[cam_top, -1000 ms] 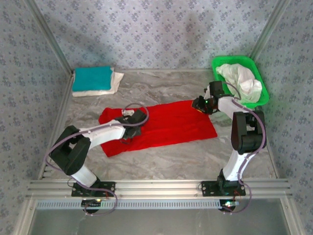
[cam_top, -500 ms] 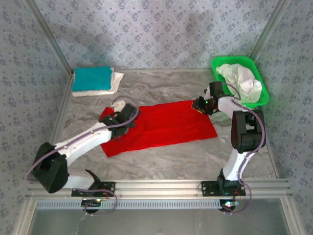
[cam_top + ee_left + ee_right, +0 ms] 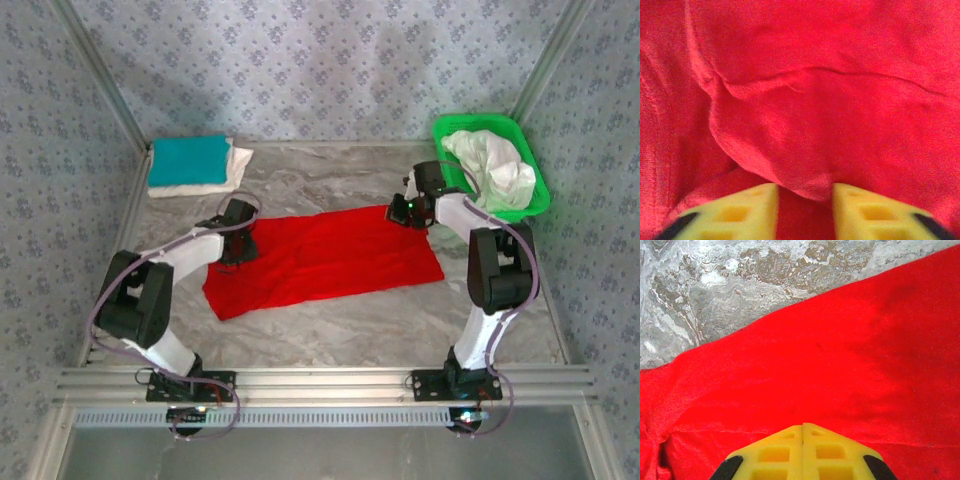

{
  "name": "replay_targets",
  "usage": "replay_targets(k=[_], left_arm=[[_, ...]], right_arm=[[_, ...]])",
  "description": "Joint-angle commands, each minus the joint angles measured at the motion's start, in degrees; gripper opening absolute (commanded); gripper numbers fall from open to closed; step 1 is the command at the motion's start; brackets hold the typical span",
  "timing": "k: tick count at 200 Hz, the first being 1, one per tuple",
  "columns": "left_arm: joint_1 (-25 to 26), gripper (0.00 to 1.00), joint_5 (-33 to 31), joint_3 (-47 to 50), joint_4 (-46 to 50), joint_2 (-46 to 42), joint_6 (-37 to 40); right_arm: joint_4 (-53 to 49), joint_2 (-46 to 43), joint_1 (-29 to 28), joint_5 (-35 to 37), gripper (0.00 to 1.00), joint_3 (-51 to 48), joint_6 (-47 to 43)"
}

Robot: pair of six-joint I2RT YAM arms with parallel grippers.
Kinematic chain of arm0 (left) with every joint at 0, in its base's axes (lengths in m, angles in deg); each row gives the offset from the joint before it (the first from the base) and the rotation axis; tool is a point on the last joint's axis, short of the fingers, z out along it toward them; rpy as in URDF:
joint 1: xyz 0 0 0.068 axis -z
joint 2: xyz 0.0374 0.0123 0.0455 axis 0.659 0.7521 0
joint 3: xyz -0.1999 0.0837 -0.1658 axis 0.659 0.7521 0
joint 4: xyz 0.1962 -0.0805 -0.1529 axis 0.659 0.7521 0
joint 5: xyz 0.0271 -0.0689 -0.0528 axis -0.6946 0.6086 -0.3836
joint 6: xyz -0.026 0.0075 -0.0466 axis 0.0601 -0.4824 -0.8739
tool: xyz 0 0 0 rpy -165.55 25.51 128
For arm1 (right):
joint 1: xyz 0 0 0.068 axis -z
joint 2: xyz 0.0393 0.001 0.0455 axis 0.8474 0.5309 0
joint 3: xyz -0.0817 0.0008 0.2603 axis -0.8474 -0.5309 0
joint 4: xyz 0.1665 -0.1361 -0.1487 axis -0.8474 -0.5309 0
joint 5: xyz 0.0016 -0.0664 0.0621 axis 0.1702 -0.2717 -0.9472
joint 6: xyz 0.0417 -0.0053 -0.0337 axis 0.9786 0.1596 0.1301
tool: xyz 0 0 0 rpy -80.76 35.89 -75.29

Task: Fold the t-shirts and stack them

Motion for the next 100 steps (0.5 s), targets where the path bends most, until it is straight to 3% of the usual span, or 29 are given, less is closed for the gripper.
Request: replay_targets(k=[1, 26, 100], left_arm=[[-1.2, 0.42, 0.8, -3.2, -1.3, -0.2, 2.8], [-4.0, 0.52, 0.6, -5.9, -0.8, 1.2, 4.5], [-9.8, 0.57, 3.9, -11.2, -2.5, 9.1, 8.5]], right_arm=[[-2.1, -0.2, 0.0, 1.3, 0.03, 1.0, -0.8], [-1.7, 0.8, -0.1, 0.8, 0.03, 0.9, -0.7], [-1.6, 2.1, 0.5, 1.3, 0.02, 0.9, -0.2]])
